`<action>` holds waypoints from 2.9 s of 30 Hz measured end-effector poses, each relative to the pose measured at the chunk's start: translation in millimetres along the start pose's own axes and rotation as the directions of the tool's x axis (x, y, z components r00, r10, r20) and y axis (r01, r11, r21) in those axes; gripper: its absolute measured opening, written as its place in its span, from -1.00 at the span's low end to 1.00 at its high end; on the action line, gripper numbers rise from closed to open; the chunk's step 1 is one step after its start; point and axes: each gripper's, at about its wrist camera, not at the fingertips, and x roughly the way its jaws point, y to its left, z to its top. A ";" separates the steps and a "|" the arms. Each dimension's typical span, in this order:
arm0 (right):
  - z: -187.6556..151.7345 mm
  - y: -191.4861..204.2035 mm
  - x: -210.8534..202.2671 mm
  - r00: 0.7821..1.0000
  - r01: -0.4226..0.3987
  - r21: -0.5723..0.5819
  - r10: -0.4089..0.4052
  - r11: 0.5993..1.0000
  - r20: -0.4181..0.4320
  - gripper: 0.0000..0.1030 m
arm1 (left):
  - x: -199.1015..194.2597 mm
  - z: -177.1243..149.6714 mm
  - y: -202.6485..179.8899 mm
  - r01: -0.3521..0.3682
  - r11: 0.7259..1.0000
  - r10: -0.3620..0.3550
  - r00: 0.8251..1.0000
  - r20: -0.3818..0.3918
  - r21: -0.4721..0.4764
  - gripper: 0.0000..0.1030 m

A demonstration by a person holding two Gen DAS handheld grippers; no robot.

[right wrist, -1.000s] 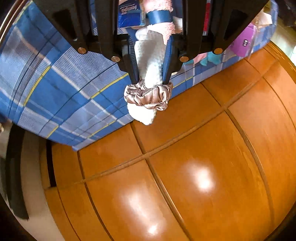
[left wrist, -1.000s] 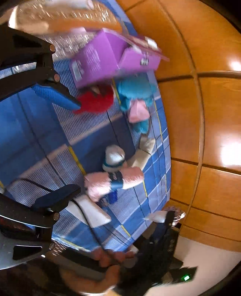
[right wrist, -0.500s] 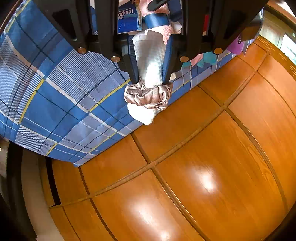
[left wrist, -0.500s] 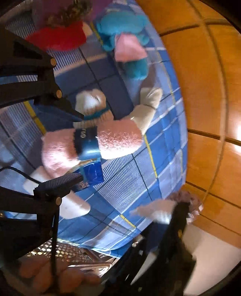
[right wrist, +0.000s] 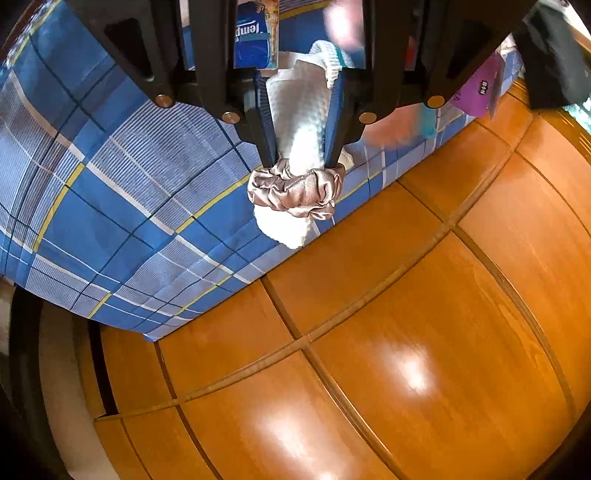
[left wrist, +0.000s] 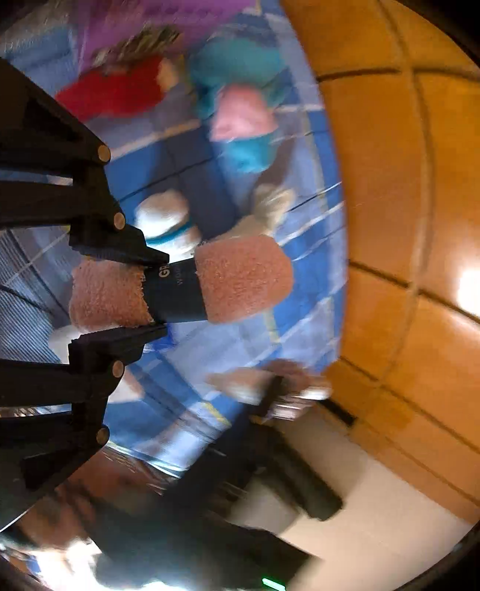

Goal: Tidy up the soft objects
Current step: 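Carry the pink towel roll into the gold tray and open the left tool, then carry the white lace toy into the gold tray and open the right tool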

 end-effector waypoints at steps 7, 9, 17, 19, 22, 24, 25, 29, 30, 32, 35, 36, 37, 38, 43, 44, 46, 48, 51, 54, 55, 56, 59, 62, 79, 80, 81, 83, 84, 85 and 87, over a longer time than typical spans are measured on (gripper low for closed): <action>-2.6 11.0 11.4 0.998 0.014 -0.051 -0.017 0.999 -0.063 -0.51 | -78.2 72.0 31.6 -0.109 0.991 0.121 0.975 0.186 -0.077 -0.39; -3.5 14.8 14.2 0.996 0.019 -0.074 -0.025 0.997 -0.082 -0.51 | -105.2 87.3 51.6 -0.160 0.979 0.187 0.953 0.239 -0.129 -0.39; -12.4 32.1 23.0 0.992 -0.004 -0.165 -0.017 0.986 -0.129 -0.51 | -211.7 66.9 146.1 -0.354 0.872 0.462 0.822 0.333 -0.337 -0.39; -15.0 36.9 24.4 0.990 -0.015 -0.187 -0.012 0.982 -0.140 -0.51 | -233.7 38.7 164.9 -0.380 0.844 0.506 0.798 0.328 -0.378 -0.39; -20.8 46.4 28.1 0.987 -0.022 -0.241 -0.017 0.970 -0.161 -0.51 | -255.8 -11.1 181.1 -0.413 0.812 0.551 0.774 0.311 -0.413 -0.39; -24.8 52.2 29.5 0.986 -0.024 -0.276 -0.024 0.961 -0.168 -0.51 | -269.4 -47.5 190.6 -0.424 0.795 0.572 0.763 0.302 -0.434 -0.39; -26.9 54.9 30.4 0.985 -0.022 -0.293 -0.030 0.956 -0.171 -0.51 | -272.2 -66.4 192.5 -0.426 0.786 0.580 0.760 0.294 -0.447 -0.39; -30.4 58.2 34.5 0.982 -0.003 -0.317 -0.057 0.948 -0.179 -0.51 | -285.5 -138.5 206.7 -0.413 0.743 0.602 0.756 0.257 -0.526 -0.39; -30.7 58.4 35.5 0.981 0.004 -0.320 -0.065 0.947 -0.180 -0.51 | -288.5 -160.5 211.7 -0.404 0.727 0.606 0.757 0.242 -0.556 -0.39; -31.8 58.4 38.0 0.979 0.020 -0.326 -0.084 0.945 -0.185 -0.51 | -286.9 -186.6 220.5 -0.389 0.706 0.605 0.766 0.218 -0.592 -0.39; -33.6 57.6 43.1 0.973 0.043 -0.333 -0.114 0.942 -0.198 -0.51 | -279.8 -223.0 239.3 -0.382 0.670 0.596 0.788 0.156 -0.636 -0.37; -34.4 57.5 44.8 0.971 0.049 -0.335 -0.123 0.941 -0.204 -0.51 | -276.1 -232.2 247.3 -0.377 0.657 0.590 0.796 0.134 -0.653 -0.37; -35.5 57.6 46.6 0.968 0.055 -0.339 -0.133 0.939 -0.210 -0.51 | -272.2 -241.0 257.2 -0.357 0.641 0.575 0.810 0.116 -0.680 -0.37; -36.6 58.1 47.3 0.967 0.063 -0.344 -0.143 0.937 -0.212 -0.51 | -269.8 -245.8 263.1 -0.345 0.628 0.570 0.814 0.111 -0.697 -0.36; -43.6 63.8 52.5 0.958 0.087 -0.385 -0.183 0.919 -0.222 -0.51 | -269.8 -246.9 284.3 -0.269 0.621 0.532 0.834 0.144 -0.736 -0.32; -45.9 66.6 53.9 0.955 0.094 -0.403 -0.196 0.910 -0.220 -0.51 | -270.7 -244.1 284.6 -0.258 0.626 0.525 0.837 0.153 -0.736 -0.26; -49.7 71.4 55.8 0.953 0.098 -0.430 -0.210 0.898 -0.220 -0.51 | -268.3 -241.3 280.8 -0.237 0.646 0.506 0.845 0.174 -0.725 0.20; -52.8 75.4 58.5 0.947 0.103 -0.448 -0.225 0.888 -0.228 -0.51 | -270.1 -242.4 272.7 -0.233 0.665 0.503 0.842 0.195 -0.710 0.29; -50.1 81.8 60.3 0.946 0.089 -0.436 -0.214 0.895 -0.244 -0.51 | -271.5 -242.2 255.5 -0.284 0.699 0.515 0.837 0.186 -0.657 0.36; -40.8 99.4 60.2 0.955 0.058 -0.424 -0.174 0.904 -0.241 -0.51 | -272.6 -248.6 239.7 -0.340 0.715 0.538 0.825 0.171 -0.610 0.40; -37.3 108.0 60.2 0.958 0.046 -0.428 -0.162 0.903 -0.238 -0.51 | -273.1 -250.9 233.8 -0.360 0.720 0.548 0.820 0.167 -0.593 0.40; -32.5 120.7 60.9 0.961 0.034 -0.438 -0.150 0.898 -0.233 -0.51 | -274.2 -253.2 227.9 -0.374 0.725 0.555 0.814 0.170 -0.578 0.40; -20.9 151.7 66.3 0.966 -0.002 -0.441 -0.113 0.897 -0.233 -0.51 | -273.6 -256.9 215.7 -0.405 0.740 0.566 0.807 0.170 -0.537 0.40; -12.1 191.4 70.2 0.971 -0.030 -0.442 -0.078 0.896 -0.224 -0.51 | -274.7 -259.8 205.5 -0.435 0.742 0.584 0.794 0.172 -0.510 0.40; -161.2 376.1 15.2 0.808 -0.577 -0.638 0.243 0.509 -0.536 -0.51 | -300.9 -291.2 214.3 -0.482 0.650 0.669 0.729 0.142 -0.587 0.48; -176.7 379.5 11.1 0.789 -0.603 -0.629 0.246 0.491 -0.564 -0.51 | -303.1 -294.2 215.9 -0.487 0.638 0.679 0.721 0.138 -0.596 0.48; -191.2 382.3 7.4 0.771 -0.624 -0.619 0.248 0.477 -0.587 -0.51 | -306.2 -298.4 218.4 -0.492 0.621 0.692 0.710 0.132 -0.611 0.48; -218.7 387.3 1.1 0.749 -0.647 -0.609 0.233 0.459 -0.620 -0.51 | -310.3 -305.6 223.2 -0.490 0.598 0.704 0.700 0.123 -0.634 0.48; -228.6 386.1 -2.9 0.744 -0.651 -0.607 0.226 0.456 -0.629 -0.51 | -311.7 -308.4 225.1 -0.487 0.590 0.706 0.698 0.119 -0.644 0.48; -242.5 387.6 -5.4 0.735 -0.660 -0.603 0.219 0.449 -0.642 -0.51 | -313.1 -311.7 227.6 -0.485 0.580 0.709 0.696 0.113 -0.655 0.48; -262.0 387.4 -7.2 0.735 -0.658 -0.612 0.198 0.439 -0.649 -0.51 | -315.0 -316.2 230.9 -0.481 0.570 0.713 0.692 0.110 -0.666 0.48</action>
